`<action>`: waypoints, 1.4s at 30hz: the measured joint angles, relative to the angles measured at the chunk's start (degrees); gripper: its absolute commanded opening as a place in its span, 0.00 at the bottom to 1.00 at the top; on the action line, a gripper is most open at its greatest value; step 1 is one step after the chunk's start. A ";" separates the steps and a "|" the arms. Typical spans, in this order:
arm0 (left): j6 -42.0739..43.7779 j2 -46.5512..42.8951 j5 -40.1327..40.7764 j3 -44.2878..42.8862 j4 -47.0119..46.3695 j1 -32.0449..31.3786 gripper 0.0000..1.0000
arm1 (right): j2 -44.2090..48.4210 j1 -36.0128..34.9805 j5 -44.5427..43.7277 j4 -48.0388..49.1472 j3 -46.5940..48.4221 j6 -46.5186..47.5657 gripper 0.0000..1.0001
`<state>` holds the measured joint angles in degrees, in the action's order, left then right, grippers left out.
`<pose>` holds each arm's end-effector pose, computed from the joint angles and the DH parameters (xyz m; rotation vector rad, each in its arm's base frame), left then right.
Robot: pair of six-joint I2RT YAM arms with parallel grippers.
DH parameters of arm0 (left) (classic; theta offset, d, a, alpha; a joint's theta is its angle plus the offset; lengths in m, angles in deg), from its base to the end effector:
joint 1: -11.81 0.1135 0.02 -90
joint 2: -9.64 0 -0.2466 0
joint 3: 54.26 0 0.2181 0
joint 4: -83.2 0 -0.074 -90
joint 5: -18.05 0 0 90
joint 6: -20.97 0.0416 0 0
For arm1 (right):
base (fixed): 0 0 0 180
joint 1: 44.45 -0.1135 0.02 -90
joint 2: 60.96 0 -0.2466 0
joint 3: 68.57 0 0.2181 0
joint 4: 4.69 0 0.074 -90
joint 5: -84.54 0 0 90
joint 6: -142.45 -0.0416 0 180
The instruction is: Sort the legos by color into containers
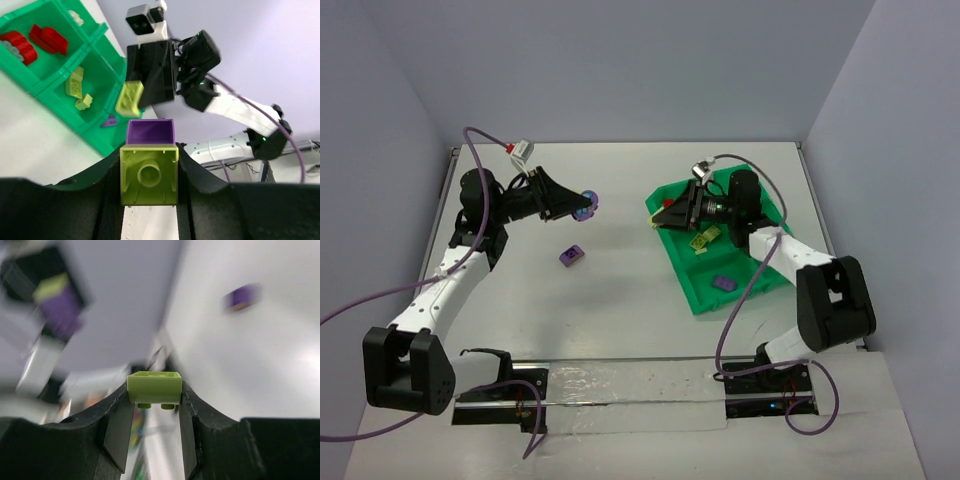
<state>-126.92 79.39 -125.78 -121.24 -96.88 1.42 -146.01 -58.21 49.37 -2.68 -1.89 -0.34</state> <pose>0.2408 -0.0783 0.3297 0.0687 1.8776 -1.6159 0.2830 0.1043 0.2629 -0.0620 2.0827 1.6400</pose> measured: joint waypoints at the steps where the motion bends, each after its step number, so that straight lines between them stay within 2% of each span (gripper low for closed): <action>1: 0.45 0.00 0.58 -0.31 1.15 0.00 0.00 | 0.58 0.38 -5.77 -7.44 2.78 4.29 0.04; 6: 3.27 0.07 3.95 -2.44 7.78 -0.01 0.00 | 4.54 0.07 -32.67 -27.53 10.67 17.54 0.05; 11: 6.45 0.54 7.69 -5.64 15.41 -0.26 0.00 | 6.58 0.49 -48.83 -36.06 11.56 23.46 0.05; 17: 11.91 3.11 14.97 -11.70 27.19 -2.24 0.00 | 5.23 0.58 -55.67 -38.55 8.14 25.97 0.08; 27: 19.36 11.35 24.11 -17.26 40.62 -4.66 0.00 | 2.74 0.58 -56.58 -38.63 3.26 26.73 0.19; 29: 20.32 12.78 25.51 -17.68 42.31 -4.67 0.00 | 1.69 0.44 -56.60 -38.63 3.33 26.72 0.30; 31: 21.10 13.72 26.47 -17.92 43.58 -4.70 0.00 | 0.55 0.17 -56.88 -38.77 3.47 26.71 0.55; 34: 22.06 14.86 27.09 -18.75 44.92 -4.71 0.00 | -1.36 -0.76 -57.51 -39.50 4.36 26.69 0.81; 36: 22.59 15.78 27.38 -19.66 45.36 -4.78 0.00 | -2.42 -1.42 -57.81 -39.86 5.21 26.65 0.87; 42: 23.94 18.36 27.74 -21.47 46.23 -4.97 0.00 | -2.51 -3.38 -60.14 -42.29 7.57 26.96 0.86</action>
<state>-102.99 97.76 -98.04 -142.71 -50.65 -3.55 -148.52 -61.59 -10.77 -44.97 5.68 26.62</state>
